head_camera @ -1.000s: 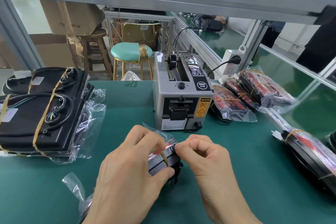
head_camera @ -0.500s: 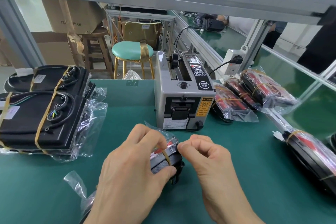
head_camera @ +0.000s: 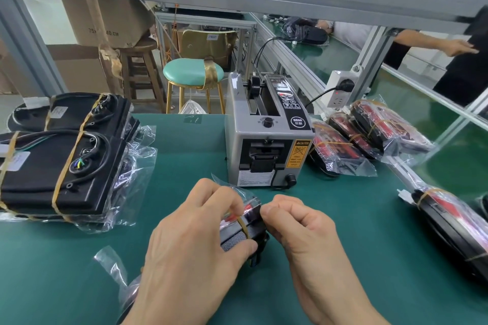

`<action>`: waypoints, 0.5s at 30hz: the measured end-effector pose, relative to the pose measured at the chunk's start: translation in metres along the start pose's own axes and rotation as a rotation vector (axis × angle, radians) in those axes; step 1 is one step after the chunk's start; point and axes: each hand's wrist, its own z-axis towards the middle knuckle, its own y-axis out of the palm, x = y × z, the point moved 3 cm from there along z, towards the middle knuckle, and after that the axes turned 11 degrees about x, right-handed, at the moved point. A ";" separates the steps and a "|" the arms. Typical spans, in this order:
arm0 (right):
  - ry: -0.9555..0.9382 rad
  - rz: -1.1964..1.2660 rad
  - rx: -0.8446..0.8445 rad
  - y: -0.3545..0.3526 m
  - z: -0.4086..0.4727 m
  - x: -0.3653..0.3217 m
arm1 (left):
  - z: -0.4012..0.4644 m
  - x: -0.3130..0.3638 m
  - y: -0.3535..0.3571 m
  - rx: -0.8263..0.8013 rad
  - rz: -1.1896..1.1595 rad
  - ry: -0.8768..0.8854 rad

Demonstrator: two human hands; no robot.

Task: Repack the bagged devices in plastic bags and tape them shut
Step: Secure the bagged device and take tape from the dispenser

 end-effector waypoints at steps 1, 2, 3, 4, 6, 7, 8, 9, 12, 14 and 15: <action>-0.017 -0.017 -0.003 0.000 0.000 -0.001 | 0.000 0.000 0.000 0.001 -0.001 0.000; -0.036 -0.037 0.004 0.000 0.000 -0.002 | 0.000 0.000 0.000 0.002 -0.002 0.000; -0.050 -0.054 0.019 0.000 0.000 -0.002 | 0.000 0.000 0.000 0.004 -0.002 0.001; -0.059 -0.068 0.037 0.000 0.000 -0.002 | 0.000 0.000 0.000 0.008 -0.001 0.003; -0.076 -0.097 0.063 -0.001 0.001 -0.002 | 0.000 0.001 -0.001 0.017 -0.001 0.005; -0.083 -0.108 0.073 0.000 0.001 -0.002 | 0.000 0.001 -0.001 0.019 0.000 0.008; -0.091 -0.116 0.085 -0.001 0.002 -0.001 | 0.000 0.001 -0.001 0.020 0.003 0.011; -0.100 -0.123 0.098 -0.001 0.002 -0.001 | 0.000 0.002 -0.001 0.021 0.006 0.013; -0.120 -0.144 0.117 -0.001 0.003 -0.002 | 0.000 0.001 0.000 0.021 0.016 0.028; -0.129 -0.151 0.116 -0.001 0.003 -0.002 | 0.000 0.001 0.000 0.022 0.025 0.044; -0.135 -0.157 0.115 -0.001 0.003 -0.002 | 0.000 0.000 0.001 0.019 0.029 0.048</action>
